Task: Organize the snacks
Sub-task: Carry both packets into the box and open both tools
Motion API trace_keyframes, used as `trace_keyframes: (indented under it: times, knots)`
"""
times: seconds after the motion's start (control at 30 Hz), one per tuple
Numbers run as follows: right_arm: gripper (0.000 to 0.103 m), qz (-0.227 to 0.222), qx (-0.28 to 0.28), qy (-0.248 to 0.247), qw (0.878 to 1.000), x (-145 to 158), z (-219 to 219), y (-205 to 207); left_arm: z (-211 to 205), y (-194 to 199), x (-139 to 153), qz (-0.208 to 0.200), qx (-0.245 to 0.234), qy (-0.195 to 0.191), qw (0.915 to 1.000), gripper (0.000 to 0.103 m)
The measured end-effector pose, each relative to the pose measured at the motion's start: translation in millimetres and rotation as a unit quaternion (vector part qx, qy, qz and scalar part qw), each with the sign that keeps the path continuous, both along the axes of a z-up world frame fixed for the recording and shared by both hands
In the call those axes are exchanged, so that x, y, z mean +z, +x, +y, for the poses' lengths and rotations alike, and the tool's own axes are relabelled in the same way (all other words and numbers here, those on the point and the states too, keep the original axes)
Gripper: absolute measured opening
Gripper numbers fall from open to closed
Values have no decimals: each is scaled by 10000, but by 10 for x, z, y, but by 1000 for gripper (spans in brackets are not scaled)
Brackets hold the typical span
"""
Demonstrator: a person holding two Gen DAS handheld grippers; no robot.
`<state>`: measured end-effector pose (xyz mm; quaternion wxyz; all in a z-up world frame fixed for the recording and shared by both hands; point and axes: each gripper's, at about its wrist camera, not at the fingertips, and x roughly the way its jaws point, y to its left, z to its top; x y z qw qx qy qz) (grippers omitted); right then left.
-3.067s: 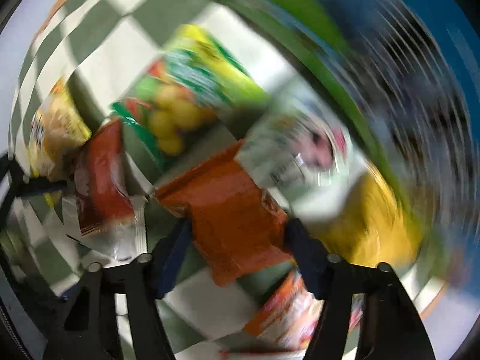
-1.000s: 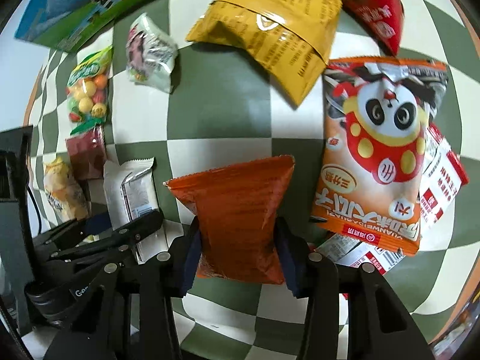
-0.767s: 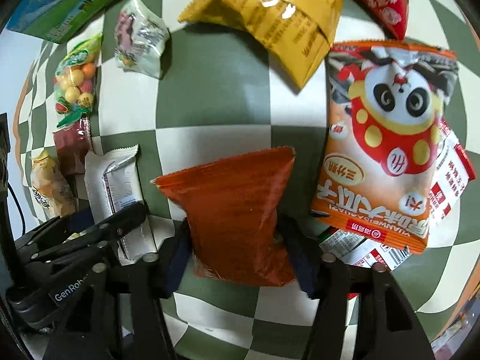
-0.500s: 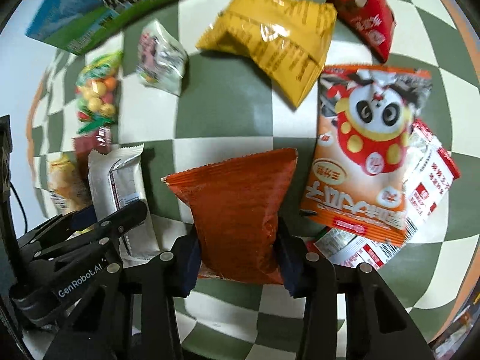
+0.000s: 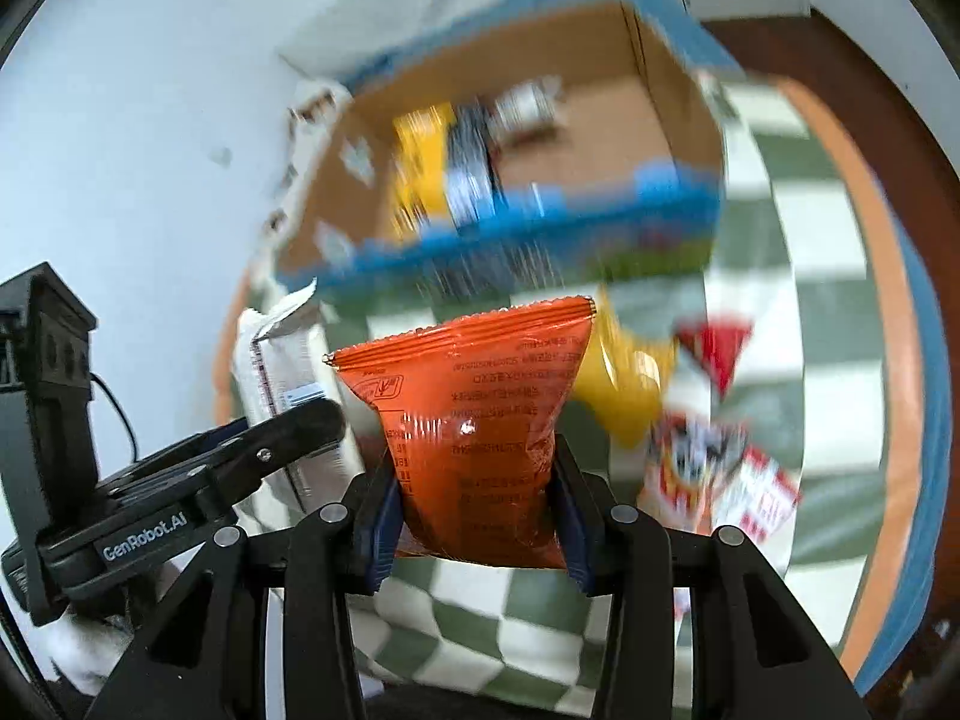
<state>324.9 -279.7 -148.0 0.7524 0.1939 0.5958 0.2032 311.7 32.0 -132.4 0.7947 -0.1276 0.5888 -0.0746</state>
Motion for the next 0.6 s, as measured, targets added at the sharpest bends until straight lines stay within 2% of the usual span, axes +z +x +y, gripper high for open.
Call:
trace_keyframes:
  times: [0.13, 0.27, 0.4, 0.6]
  knots:
    - [46, -325, -161, -92, 9993, 255, -30, 463, -16, 552, 87, -88, -20, 87, 9999, 52]
    - [46, -279, -269, -368, 9986, 182, 23, 1055, 29, 1155, -214, 340, -13, 92, 9994, 52]
    - [46, 49, -317, -546, 9980, -132, 60, 1482, 70, 1578, -600, 890, -11, 130, 9959, 52]
    - [46, 628, -103, -793, 9948, -705, 233, 1808, 92, 1906, -1153, 1524, -86, 270, 9879, 52]
